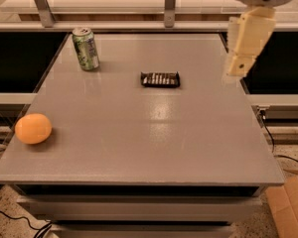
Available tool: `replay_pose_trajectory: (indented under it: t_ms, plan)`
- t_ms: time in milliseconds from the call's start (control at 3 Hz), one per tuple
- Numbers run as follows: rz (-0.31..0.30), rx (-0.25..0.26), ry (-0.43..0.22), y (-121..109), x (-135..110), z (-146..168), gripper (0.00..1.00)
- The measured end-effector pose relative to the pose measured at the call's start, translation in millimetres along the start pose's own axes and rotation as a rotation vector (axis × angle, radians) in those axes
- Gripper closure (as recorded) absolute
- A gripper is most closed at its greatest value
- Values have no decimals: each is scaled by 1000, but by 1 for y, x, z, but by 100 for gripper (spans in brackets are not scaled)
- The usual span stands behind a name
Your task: Move rxbar chocolate near orange
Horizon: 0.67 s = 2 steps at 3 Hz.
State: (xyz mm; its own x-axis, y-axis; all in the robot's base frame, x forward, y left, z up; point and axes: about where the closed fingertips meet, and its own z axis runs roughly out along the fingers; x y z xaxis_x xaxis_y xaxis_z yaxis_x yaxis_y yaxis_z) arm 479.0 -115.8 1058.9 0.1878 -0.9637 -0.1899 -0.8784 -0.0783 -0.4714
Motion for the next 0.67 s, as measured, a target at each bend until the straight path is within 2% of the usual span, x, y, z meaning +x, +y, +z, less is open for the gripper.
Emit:
replay_pose_trajectory:
  t_ms: [333,667]
  plan:
    - [-110,-76,-21,-21,-17,44,0]
    - [-179,-165,20,-28,-27,94,0]
